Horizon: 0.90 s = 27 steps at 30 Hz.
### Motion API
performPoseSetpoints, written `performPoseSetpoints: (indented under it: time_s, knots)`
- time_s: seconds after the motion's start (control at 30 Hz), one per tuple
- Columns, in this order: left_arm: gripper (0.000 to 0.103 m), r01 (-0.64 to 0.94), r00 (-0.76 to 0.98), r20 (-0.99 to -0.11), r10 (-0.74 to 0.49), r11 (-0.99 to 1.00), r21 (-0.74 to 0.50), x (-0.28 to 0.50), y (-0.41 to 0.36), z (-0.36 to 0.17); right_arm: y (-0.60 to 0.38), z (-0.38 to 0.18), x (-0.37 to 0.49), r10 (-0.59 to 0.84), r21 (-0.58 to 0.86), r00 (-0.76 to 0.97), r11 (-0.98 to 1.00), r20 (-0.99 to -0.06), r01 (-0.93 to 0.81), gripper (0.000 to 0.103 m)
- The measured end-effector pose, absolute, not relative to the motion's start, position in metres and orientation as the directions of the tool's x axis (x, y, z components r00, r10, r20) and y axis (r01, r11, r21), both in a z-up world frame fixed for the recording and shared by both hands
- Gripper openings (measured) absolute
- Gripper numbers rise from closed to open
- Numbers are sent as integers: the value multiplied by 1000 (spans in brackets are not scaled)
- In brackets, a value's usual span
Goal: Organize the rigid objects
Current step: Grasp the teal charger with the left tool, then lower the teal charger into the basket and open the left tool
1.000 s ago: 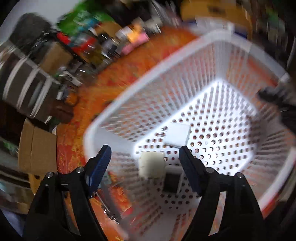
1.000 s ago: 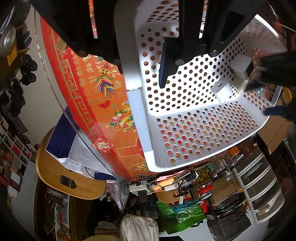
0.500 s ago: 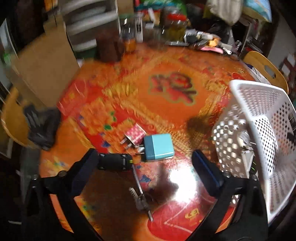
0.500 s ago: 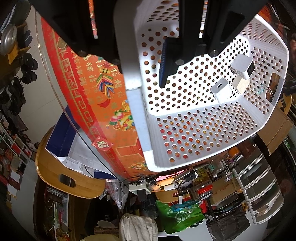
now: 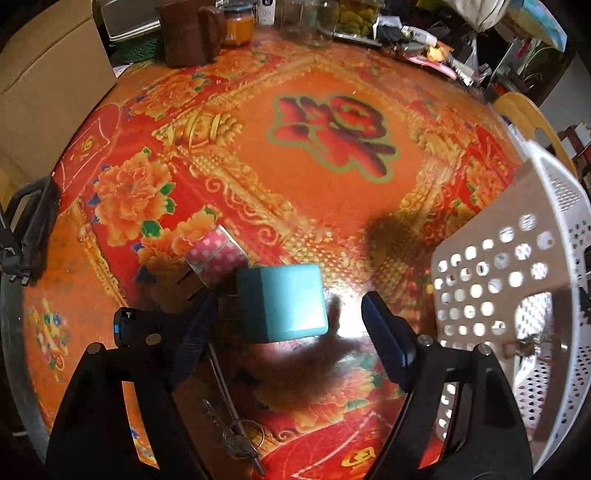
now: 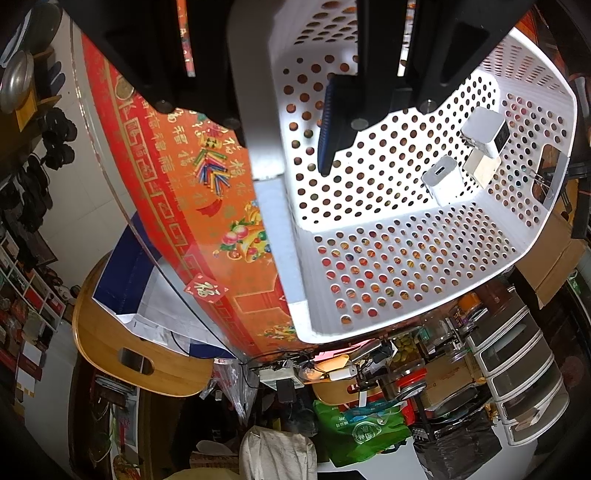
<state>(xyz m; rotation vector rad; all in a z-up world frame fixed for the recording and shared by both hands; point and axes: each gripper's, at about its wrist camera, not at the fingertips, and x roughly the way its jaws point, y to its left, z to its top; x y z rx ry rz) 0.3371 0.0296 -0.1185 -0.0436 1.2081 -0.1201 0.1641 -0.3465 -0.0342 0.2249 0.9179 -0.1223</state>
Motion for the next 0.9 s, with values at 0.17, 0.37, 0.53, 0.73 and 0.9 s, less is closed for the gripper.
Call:
performPoseSetpoints:
  time_s: [0.17, 0.37, 0.53, 0.73, 0.9]
  knots:
    - [78, 41, 345, -933, -102, 995, -94, 343, 33, -127, -347, -34, 166, -7, 140, 605, 971, -796, 196, 22]
    - [61, 38, 356, -933, -51, 998, -40, 342, 30, -131, -347, -34, 166, -7, 140, 606, 971, -796, 196, 22]
    - [60, 37, 378, -925, -44, 999, -32, 337, 30, -128, -347, -34, 166, -7, 140, 605, 971, -796, 195, 22]
    - [60, 57, 470, -882, -41, 998, -15, 315, 29, -92, -347, -33, 166, -9, 138, 606, 971, -795, 196, 22]
    - [60, 53, 616, -787, 25, 996, 73, 282, 21, -17, -347, -33, 166, -11, 134, 604, 972, -797, 195, 22]
